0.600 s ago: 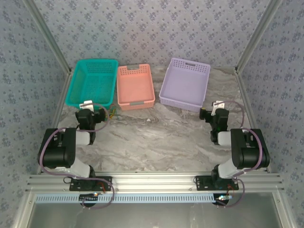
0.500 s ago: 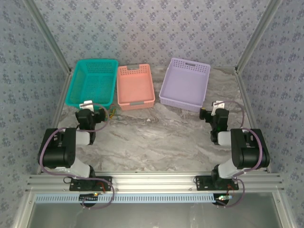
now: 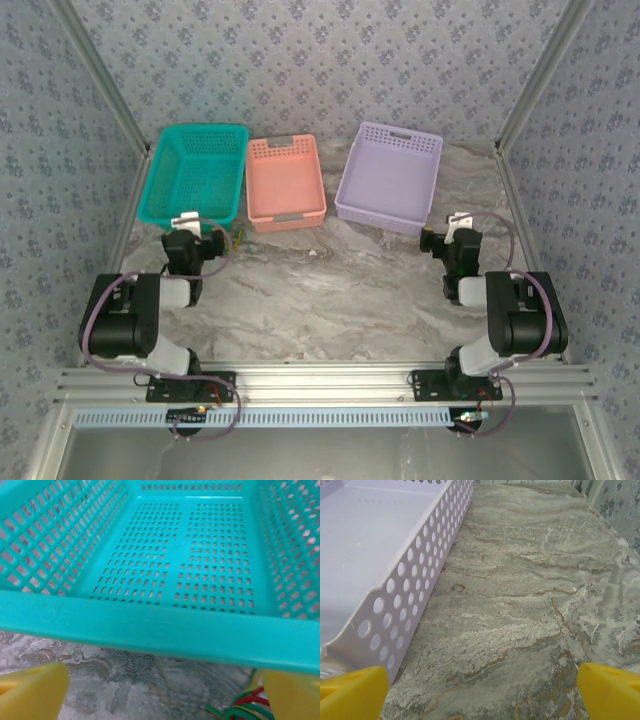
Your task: Untangle the cables
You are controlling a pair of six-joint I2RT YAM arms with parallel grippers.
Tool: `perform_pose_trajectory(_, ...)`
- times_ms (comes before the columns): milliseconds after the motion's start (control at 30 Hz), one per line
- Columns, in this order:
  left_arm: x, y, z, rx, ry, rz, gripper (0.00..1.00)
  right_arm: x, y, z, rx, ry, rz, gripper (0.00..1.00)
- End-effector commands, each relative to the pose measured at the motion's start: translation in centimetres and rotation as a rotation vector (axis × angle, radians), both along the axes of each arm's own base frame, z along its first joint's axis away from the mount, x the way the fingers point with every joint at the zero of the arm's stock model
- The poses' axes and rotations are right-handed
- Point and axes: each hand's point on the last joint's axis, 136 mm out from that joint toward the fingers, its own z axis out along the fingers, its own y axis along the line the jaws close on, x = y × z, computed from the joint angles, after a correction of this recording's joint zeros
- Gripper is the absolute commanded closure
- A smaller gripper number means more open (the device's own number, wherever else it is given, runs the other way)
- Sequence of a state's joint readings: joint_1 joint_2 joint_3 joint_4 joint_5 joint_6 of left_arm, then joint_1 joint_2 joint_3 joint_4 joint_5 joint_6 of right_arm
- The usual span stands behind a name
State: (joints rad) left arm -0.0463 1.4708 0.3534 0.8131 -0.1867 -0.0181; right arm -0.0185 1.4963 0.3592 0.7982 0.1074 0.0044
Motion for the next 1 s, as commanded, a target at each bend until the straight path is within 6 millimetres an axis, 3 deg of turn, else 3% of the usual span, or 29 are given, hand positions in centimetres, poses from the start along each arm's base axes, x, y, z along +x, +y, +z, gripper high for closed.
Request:
perform_pose_trajectory(0,-1.7,-1.0,4.6,0.028,-0.074,0.002,0.01,0.2,0.4,2.5,-0.037,-0.027,0.013,0.01)
perform_pose_trajectory(167,-6.5,-1.9,12.3,0.004,-0.249,0.005,0.01,-1.7,-1.2,5.0,-0.057,-0.058,-0.066,0.01)
perform_pose_trajectory(267,-8.4,-2.5,15.9,-0.013,-0.288,-0.03,0.01,-2.6,-1.5,8.9,-0.05,-0.118,-0.086,0.01)
perform_pose_trajectory(433,-10.6,-3.2,22.7,-0.038,-0.295,-0.045,0.01,-5.7,-0.6,20.8,-0.004,-0.304,-0.085,0.01)
perform_pose_trajectory(533,-11.9,-3.5,25.4,-0.21,-0.156,-0.02,0.01,-8.0,-0.3,27.4,0.127,-0.367,-0.094,0.01)
perform_pose_trajectory(600,-12.9,-4.5,27.0,-0.338,-0.102,-0.047,0.01,-9.5,-0.8,29.0,0.298,-0.315,-0.173,0.01)
perform_pose_trajectory(633,-13.0,-5.2,27.2,-0.392,-0.103,-0.069,0.01,-10.5,-1.0,28.9,0.401,-0.269,-0.232,0.01)
perform_pose_trajectory(700,-13.3,-6.5,27.7,-0.47,-0.086,-0.138,0.01,-12.9,-2.0,26.8,0.553,-0.171,-0.382,0.01)
perform_pose_trajectory(767,-13.9,-7.0,26.1,-0.55,0.054,-0.111,0.01,-13.2,-0.1,28.0,0.548,-0.188,-0.23,0.02)
perform_pose_trajectory(867,-15.3,-7.6,20.4,-0.554,0.353,-0.03,0.06,-13.8,4.8,27.4,0.654,-0.083,-0.001,0.01)
perform_pose_trajectory(967,-17.1,-8.2,13.2,-0.521,0.508,0.014,0.04,-14.8,10.1,23.0,0.686,0.155,0.144,0.01)
